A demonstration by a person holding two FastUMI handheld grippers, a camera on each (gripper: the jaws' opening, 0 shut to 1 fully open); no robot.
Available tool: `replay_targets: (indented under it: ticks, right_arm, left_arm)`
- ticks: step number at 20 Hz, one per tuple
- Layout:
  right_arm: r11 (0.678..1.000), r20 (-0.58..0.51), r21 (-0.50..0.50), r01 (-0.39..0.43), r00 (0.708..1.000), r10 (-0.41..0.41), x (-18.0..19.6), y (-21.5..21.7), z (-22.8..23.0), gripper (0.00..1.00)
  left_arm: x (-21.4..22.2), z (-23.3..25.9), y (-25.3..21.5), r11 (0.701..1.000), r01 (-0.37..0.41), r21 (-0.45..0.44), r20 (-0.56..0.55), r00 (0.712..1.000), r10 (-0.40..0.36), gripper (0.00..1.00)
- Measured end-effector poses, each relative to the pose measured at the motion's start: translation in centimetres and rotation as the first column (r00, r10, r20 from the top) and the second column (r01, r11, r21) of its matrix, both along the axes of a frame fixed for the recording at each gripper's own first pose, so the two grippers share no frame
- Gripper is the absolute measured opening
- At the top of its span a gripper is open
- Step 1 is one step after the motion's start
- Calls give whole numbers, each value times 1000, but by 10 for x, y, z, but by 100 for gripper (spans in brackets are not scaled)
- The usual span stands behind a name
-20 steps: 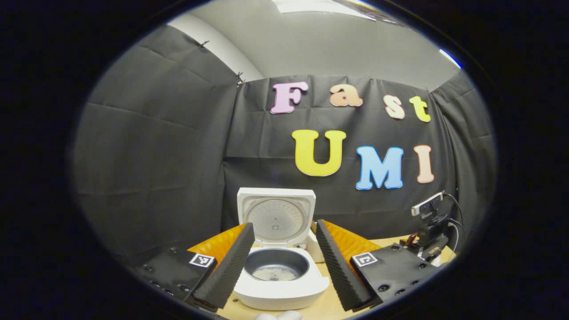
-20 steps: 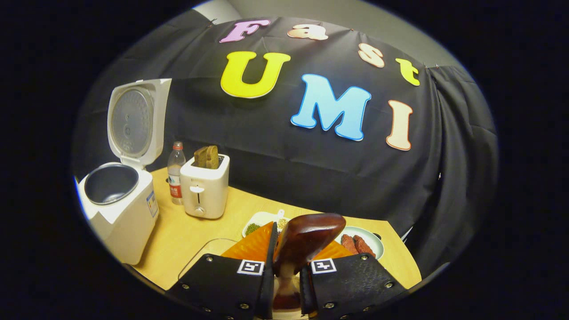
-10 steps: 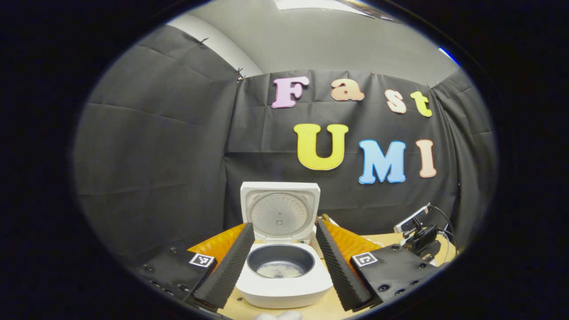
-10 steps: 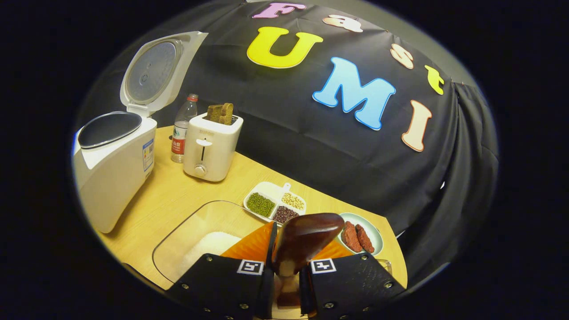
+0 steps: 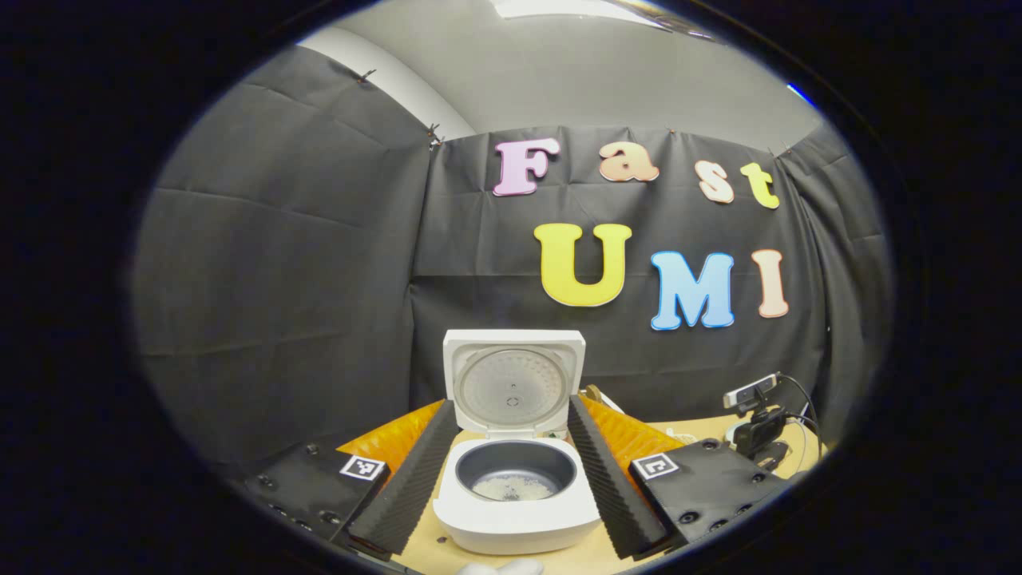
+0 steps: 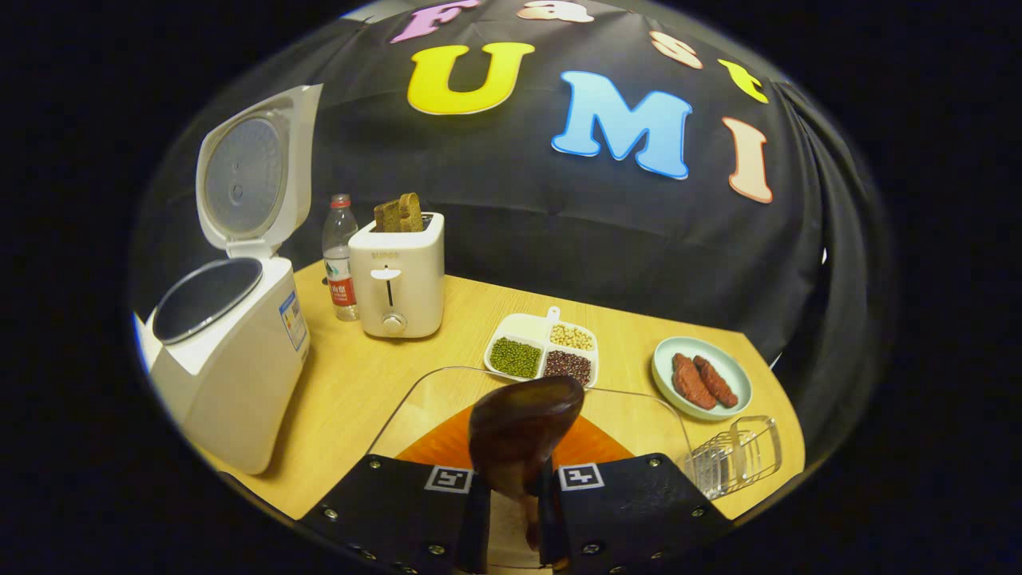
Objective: Close the left gripper, press the button to open the rice cooker; take a wooden spoon from the chopstick holder with the right hand, scoop a spoonful of rice and pour it into the rice cooker, then put the wooden spoon back into the chopstick holder.
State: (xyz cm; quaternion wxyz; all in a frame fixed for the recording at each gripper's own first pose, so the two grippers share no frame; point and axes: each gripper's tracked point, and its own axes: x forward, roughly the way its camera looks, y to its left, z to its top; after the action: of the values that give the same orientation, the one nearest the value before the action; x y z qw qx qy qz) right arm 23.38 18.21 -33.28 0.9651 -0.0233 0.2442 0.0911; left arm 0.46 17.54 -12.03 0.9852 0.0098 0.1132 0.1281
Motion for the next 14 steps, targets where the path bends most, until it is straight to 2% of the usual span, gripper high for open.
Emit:
replay_targets:
  ticks: [3,9,10,11,14]
  right_arm:
    - [989,-32,139,53,998,-49,2,-3,2,25]
    - [917,-81,376,133,991,-111,6,-13,5,25]
    - [900,-91,412,146,989,-119,6,-14,5,25]
    - [877,-101,451,163,986,-131,7,-17,5,25]
    - [785,-157,577,226,974,-166,6,-30,2,25]
  left_arm:
    - [-1,0,4,1000,-3,-2,-6,1000,3,94]
    - [1,3,3,1000,2,-1,-2,1000,-2,94]
    - [1,4,3,1000,3,1,-2,1000,-3,96]
    - [3,5,3,1000,4,1,0,1000,-4,94]
    - [5,6,3,1000,7,3,-1,1000,-7,94]
